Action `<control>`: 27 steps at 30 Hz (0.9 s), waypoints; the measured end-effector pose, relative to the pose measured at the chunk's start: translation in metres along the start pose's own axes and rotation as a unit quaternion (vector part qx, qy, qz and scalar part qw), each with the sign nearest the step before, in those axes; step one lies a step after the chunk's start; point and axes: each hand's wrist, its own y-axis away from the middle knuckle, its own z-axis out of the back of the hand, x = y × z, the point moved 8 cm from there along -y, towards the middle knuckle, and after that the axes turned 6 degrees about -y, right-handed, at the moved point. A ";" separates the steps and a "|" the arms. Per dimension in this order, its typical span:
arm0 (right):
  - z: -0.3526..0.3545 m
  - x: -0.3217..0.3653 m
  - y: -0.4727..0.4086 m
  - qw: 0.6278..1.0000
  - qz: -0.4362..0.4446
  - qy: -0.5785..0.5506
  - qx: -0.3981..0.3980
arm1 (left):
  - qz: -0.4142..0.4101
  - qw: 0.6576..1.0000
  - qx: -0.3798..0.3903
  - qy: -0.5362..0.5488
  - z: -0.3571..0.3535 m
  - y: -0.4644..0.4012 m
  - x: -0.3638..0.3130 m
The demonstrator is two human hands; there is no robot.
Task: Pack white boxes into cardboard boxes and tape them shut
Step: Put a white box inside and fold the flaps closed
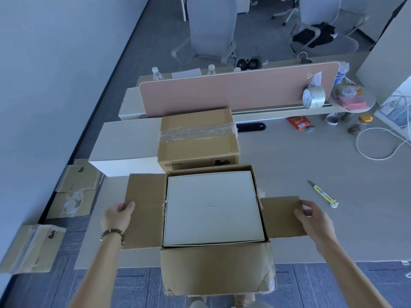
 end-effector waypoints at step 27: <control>-0.091 0.029 0.071 0.928 0.168 0.252 0.216 | -0.285 0.914 0.192 -0.215 -0.107 0.104 -0.046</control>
